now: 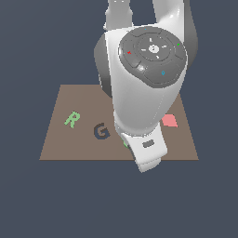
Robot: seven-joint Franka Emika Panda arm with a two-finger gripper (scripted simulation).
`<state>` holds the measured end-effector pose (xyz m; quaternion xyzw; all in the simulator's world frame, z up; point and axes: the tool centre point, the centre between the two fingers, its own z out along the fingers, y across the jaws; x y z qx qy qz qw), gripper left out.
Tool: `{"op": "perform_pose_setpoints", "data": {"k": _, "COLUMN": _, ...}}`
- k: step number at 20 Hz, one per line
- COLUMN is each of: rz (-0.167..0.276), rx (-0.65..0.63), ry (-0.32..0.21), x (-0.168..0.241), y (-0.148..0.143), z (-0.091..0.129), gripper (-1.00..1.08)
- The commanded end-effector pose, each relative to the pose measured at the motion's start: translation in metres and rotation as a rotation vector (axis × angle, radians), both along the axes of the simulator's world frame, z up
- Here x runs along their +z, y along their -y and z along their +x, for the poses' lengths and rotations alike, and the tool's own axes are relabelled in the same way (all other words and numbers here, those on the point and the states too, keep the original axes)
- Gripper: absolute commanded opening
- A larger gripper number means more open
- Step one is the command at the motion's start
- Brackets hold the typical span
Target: Insert a designated object into the corresponding slot on a board.
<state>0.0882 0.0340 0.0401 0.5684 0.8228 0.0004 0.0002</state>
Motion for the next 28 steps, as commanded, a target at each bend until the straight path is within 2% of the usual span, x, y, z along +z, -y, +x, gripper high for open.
{"op": "perform_pose_setpoints", "data": {"k": 1, "rz": 0.0, "rx": 0.04, "ry": 0.0, "x": 0.0, "y": -0.007, "z": 0.001, "gripper": -1.0}}
{"op": "perform_pose_setpoints", "data": {"k": 6, "rz": 0.0, "rx": 0.073, "ry": 0.0, "x": 0.0, "y": -0.014, "z": 0.0, "gripper": -1.0}}
{"op": "perform_pose_setpoints", "data": {"k": 18, "rz": -0.001, "rx": 0.063, "ry": 0.0, "x": -0.01, "y": -0.012, "z": 0.0, "gripper": -1.0}}
{"op": "perform_pose_setpoints", "data": {"k": 19, "rz": -0.001, "rx": 0.063, "ry": 0.0, "x": -0.01, "y": -0.012, "z": 0.0, "gripper": 1.0}}
{"op": "perform_pose_setpoints", "data": {"k": 28, "rz": -0.001, "rx": 0.063, "ry": 0.0, "x": -0.01, "y": -0.012, "z": 0.0, "gripper": 1.0}}
